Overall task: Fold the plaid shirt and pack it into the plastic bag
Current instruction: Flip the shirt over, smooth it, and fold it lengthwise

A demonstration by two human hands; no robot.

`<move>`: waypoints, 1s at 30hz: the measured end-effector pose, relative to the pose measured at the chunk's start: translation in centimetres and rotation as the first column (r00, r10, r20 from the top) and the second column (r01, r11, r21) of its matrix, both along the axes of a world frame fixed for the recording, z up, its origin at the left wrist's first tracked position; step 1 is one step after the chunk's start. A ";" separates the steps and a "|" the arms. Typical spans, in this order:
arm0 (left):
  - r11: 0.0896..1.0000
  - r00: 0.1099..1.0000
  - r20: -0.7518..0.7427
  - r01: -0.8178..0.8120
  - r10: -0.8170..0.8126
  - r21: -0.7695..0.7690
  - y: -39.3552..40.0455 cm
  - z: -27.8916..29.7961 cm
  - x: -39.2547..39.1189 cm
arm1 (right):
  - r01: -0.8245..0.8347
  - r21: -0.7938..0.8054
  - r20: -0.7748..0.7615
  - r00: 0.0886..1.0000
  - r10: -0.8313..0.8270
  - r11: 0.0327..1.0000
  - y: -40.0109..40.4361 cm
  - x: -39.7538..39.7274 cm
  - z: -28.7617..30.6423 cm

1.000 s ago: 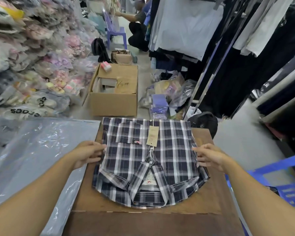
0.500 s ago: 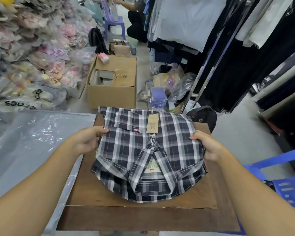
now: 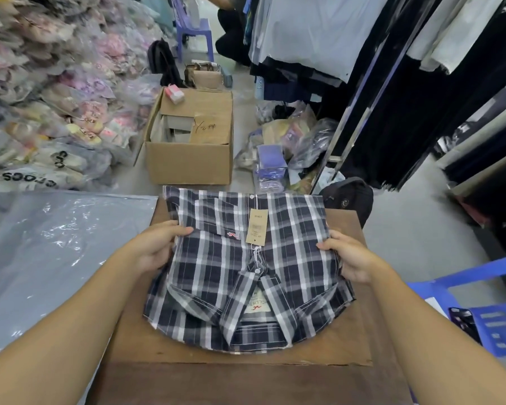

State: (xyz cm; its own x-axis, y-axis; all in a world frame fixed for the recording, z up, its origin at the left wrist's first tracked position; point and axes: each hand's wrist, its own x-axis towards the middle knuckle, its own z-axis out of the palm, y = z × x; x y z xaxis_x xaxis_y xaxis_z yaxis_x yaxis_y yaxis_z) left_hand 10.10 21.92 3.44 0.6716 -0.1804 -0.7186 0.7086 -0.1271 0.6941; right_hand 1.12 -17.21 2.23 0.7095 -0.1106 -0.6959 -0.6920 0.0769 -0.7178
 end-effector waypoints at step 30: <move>0.062 0.093 0.014 0.529 -0.996 0.847 -11.6 -3.3 3.5 | -0.150 -0.520 -0.122 0.987 0.101 0.841 -1.4 6.4 -2.0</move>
